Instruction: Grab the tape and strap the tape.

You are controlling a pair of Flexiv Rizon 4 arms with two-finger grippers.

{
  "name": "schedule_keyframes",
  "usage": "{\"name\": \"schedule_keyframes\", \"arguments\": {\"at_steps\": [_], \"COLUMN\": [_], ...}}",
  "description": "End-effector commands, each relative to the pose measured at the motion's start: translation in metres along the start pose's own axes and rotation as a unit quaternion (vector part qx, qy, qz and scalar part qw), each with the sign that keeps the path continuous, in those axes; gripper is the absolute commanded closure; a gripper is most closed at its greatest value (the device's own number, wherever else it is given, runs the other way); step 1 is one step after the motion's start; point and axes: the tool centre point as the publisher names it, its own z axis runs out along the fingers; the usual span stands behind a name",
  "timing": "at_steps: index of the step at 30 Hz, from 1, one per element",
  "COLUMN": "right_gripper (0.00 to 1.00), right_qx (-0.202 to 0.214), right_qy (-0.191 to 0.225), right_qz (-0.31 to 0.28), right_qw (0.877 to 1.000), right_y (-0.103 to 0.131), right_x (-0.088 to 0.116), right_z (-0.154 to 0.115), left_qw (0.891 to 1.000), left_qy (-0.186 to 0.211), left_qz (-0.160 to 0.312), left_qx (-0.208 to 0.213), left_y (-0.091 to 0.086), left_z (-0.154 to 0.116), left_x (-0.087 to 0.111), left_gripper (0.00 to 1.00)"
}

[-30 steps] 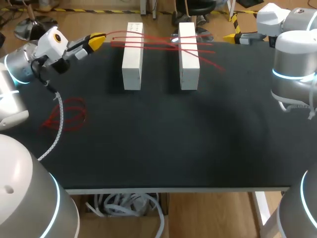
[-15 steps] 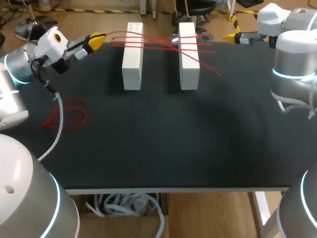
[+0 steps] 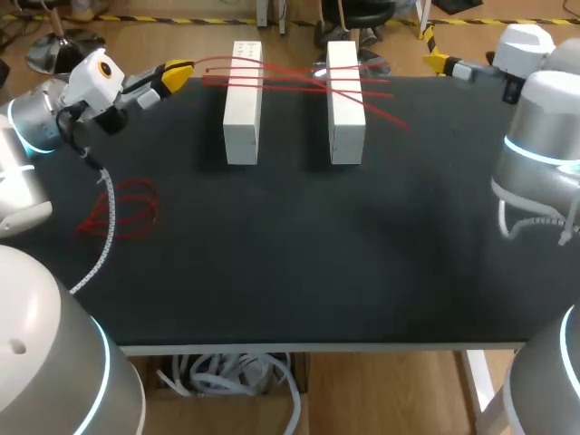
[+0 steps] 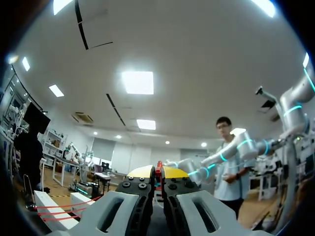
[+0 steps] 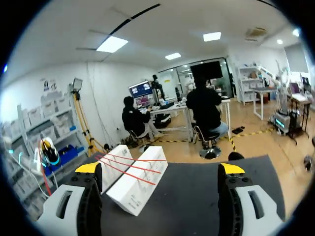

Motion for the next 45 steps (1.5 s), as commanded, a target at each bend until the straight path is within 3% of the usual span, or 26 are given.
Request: {"name": "schedule_keyframes", "arguments": {"at_steps": [1,8,16,20,26,32,45], "right_gripper": [0.0,0.0,0.0,0.0,0.0,0.0,0.0], "right_qx": [-0.072,-0.09,-0.113,-0.135,-0.179,-0.199,-0.207], "right_qy": [-0.01,-0.005,-0.023,-0.045,-0.092,-0.104,-0.114], "right_qz": [0.056,0.142,0.2,0.254,0.357,0.404,0.45], "right_qw": [0.996,0.986,0.973,0.956,0.912,0.887,0.861], "right_y": [-0.008,-0.014,-0.022,-0.027,-0.039,-0.048,-0.062], "right_x": [0.012,0.034,0.057,0.067,0.082,0.097,0.137], "right_z": [-0.027,-0.049,-0.066,-0.074,-0.083,-0.089,-0.102], "left_qw": [1.0,1.0,1.0,1.0,1.0,1.0,1.0], "left_qy": [-0.001,-0.001,-0.001,-0.001,-0.001,-0.001,-0.001], "left_qz": [0.001,0.001,0.001,0.001,0.001,0.001,0.001], "left_qx": [0.0,0.0,0.0,0.0,0.0,0.0,0.0], "left_y": [0.0,0.0,0.0,0.0,0.0,0.0,0.0], "left_z": [0.0,0.0,0.0,0.0,0.0,0.0,0.0], "left_x": [0.001,0.001,0.001,0.001,0.001,0.001,0.001], "left_gripper": [1.0,1.0,1.0,1.0,1.0,1.0,1.0]}}
